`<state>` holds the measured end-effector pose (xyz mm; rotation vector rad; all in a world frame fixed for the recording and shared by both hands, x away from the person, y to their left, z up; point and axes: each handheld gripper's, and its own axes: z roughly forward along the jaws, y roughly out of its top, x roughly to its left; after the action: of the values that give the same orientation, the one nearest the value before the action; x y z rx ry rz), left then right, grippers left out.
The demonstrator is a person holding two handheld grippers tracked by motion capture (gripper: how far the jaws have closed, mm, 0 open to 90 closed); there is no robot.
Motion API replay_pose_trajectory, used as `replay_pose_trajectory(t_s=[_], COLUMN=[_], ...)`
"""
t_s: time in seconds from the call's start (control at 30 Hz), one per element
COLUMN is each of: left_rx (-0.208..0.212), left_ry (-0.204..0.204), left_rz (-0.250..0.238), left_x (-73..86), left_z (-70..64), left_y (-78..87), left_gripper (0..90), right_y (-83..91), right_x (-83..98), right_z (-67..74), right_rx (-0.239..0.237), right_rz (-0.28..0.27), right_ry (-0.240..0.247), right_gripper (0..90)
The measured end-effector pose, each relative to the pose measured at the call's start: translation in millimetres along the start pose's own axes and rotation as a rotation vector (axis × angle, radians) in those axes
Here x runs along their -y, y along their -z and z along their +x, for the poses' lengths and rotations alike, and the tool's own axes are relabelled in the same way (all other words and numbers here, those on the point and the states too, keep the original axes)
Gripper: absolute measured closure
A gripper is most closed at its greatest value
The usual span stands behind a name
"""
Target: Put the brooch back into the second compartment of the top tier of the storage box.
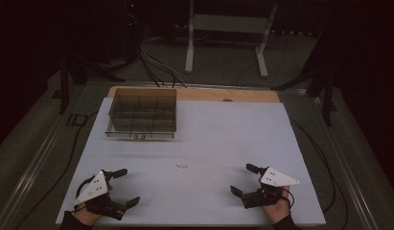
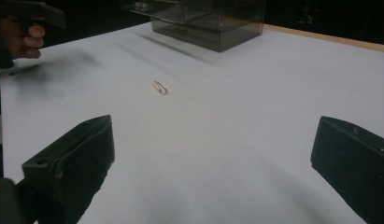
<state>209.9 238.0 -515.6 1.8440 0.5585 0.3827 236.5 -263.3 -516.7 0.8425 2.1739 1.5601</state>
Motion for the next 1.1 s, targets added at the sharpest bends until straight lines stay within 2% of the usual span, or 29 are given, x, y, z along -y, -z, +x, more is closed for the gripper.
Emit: replay_pose_trajectory(t_s=[0.23, 0.43, 0.63, 0.8, 1.1], left_rx=[-0.004, 0.0, 0.007, 0.011, 0.014], left_ry=[0.013, 0.015, 0.033, 0.042, 0.036], left_rz=[0.007, 0.017, 0.024, 0.013, 0.026], left_x=[0.7, 0.0, -3.0, -9.6, -24.4], left_z=[2.1, 2.7, 3.1, 3.3, 7.4], left_y=[0.1, 0.1, 0.7, 2.1, 3.6], left_gripper=[0.5, 0.5, 0.5, 0.5, 0.5], right_y=[-0.4, 3.0, 2.5, 3.6, 3.7], right_x=[0.1, -1.0, -0.9, -0.5, -0.4], right_z=[-1.1, -1.0, -1.3, -0.3, 0.1], right_rx=[0.006, 0.041, 0.052, 0.057, 0.062], right_rz=[0.012, -0.014, -0.009, -0.01, -0.016], right_ry=[-0.012, -0.021, -0.02, -0.022, -0.034], right_gripper=[0.0, 0.0, 0.0, 0.0, 0.0])
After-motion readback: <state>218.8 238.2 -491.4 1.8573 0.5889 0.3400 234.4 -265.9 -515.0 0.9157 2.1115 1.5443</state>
